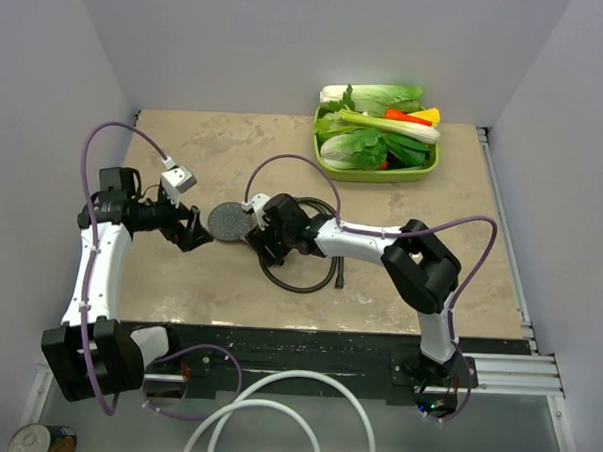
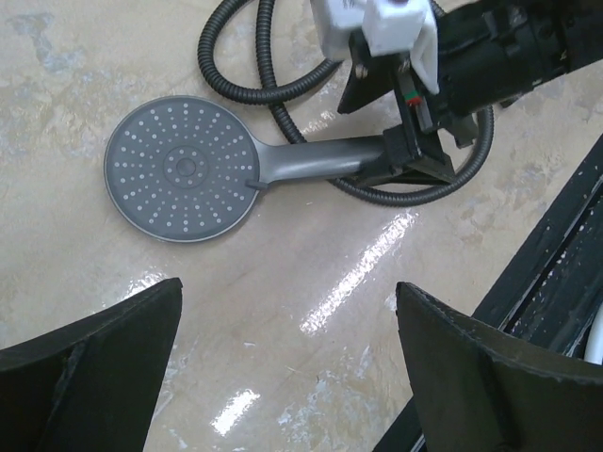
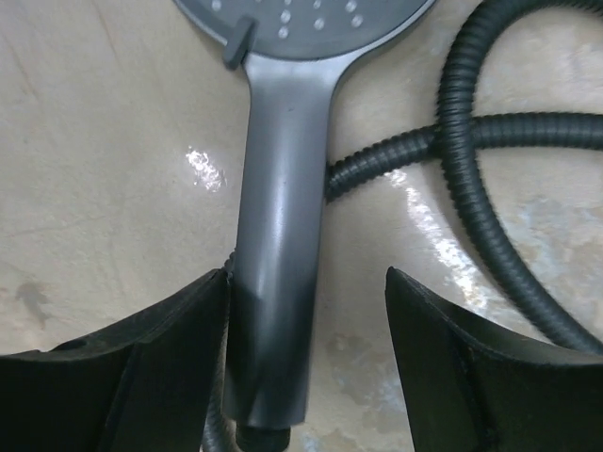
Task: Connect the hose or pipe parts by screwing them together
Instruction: Pick up the bathroom fixture from the center of the board.
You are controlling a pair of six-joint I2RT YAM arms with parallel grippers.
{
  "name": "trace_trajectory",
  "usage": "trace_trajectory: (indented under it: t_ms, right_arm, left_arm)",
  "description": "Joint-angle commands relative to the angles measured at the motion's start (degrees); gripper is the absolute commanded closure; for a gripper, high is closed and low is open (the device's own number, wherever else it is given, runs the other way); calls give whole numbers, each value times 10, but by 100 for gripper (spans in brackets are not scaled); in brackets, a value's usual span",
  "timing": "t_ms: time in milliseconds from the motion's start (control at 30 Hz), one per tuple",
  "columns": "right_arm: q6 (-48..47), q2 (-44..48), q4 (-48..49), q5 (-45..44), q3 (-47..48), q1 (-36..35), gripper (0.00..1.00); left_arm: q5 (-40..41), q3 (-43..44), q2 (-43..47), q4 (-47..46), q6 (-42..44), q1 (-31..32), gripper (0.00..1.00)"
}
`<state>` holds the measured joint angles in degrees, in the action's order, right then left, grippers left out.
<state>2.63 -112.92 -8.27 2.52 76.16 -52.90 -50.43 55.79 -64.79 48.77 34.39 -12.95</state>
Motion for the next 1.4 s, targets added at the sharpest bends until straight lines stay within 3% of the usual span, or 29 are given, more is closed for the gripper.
trace_trajectory:
  t_ms: [0, 67, 167, 233, 267, 300, 467, 633, 767, 1367]
  right_arm:
    - [-24, -14, -17, -3, 42, -18, 34]
    - [-23, -28, -27, -5, 50, -23, 40]
    - [-23, -34, -32, -6, 55, -25, 60]
    - [-22, -33, -33, -3, 53, -25, 80]
    - [-21, -31, -35, -3, 52, -26, 95]
    - [-17, -26, -36, -10, 51, -26, 100]
    - [7, 26, -23, -53, 29, -28, 100]
    - [63, 124, 36, -105, -52, -47, 100]
    - [95, 153, 69, -151, -83, -77, 100]
    - [185, 86, 171, -188, -31, -131, 100]
  left_arm:
    - [-34, 24, -18, 17, 27, -11, 1]
    - [-32, 21, -20, 3, 9, -12, 1]
    - [-16, 10, -18, -30, -33, -13, 1]
    - [5, 0, -17, -49, -44, -14, 1]
    - [13, -3, -15, -54, -48, -14, 1]
    - [27, -9, -15, -57, -46, -13, 1]
    - [45, -1, -37, -36, -48, -17, 1]
    - [-11, 13, -96, 4, -64, -26, 1]
    - [-32, 0, -123, -24, -109, -31, 1]
    - [-133, -8, -225, -57, -140, -80, 1]
